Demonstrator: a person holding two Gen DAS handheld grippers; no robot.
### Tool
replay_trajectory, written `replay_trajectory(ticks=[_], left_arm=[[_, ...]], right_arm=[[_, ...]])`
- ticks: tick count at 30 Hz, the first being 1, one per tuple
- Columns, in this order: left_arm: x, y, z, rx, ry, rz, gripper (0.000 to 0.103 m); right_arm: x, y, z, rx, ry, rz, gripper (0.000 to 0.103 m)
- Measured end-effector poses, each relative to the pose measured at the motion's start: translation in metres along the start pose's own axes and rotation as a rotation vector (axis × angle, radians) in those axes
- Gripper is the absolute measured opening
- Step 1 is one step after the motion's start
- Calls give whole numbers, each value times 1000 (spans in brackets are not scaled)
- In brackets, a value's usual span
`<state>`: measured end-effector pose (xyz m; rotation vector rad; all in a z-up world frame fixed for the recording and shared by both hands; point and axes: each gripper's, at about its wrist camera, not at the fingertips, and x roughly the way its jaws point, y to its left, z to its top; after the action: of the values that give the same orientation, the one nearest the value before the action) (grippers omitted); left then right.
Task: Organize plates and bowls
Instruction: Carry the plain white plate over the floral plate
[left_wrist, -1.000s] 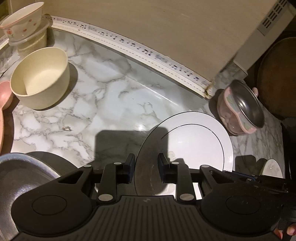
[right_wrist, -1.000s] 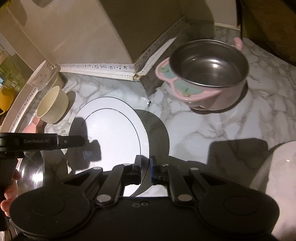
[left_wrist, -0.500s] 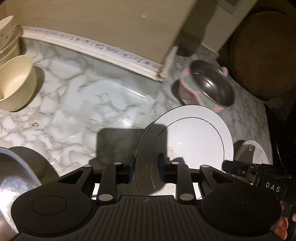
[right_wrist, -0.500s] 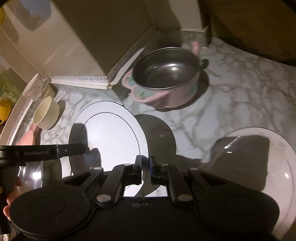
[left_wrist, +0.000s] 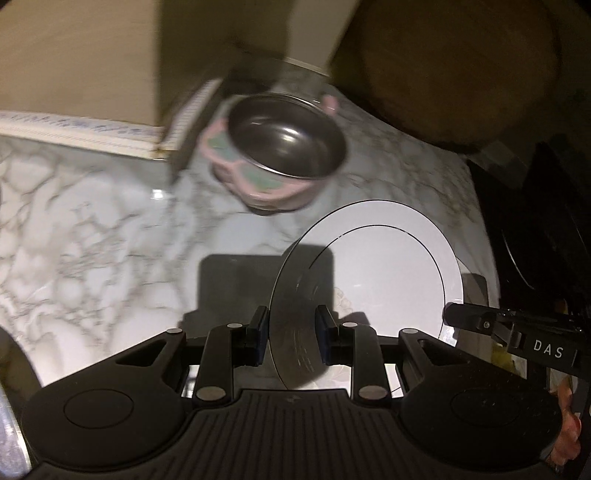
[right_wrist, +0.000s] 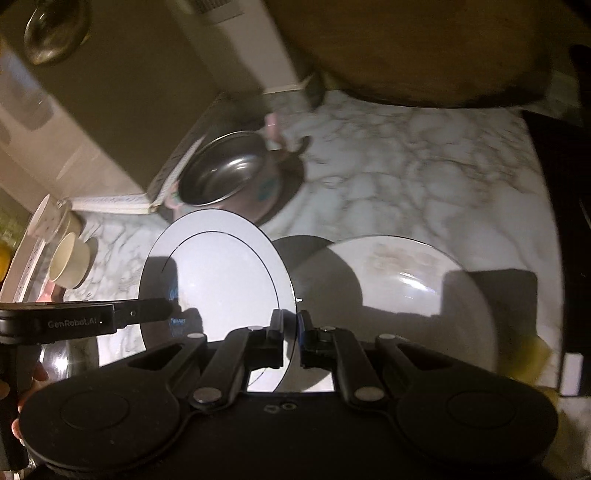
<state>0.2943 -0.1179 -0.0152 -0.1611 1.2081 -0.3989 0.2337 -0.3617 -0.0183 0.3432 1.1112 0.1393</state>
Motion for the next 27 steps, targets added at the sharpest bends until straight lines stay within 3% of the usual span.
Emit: replay_trajectory(ticks=[14,27], left_arm=[[40,-84,-3,130,47,-41,26],[75,-101,-11,170,110,-53,25]], right_arm=[[-29,-70,-19,103,-32,-85,8],[-17,-98,-31,143,5,-99,8]])
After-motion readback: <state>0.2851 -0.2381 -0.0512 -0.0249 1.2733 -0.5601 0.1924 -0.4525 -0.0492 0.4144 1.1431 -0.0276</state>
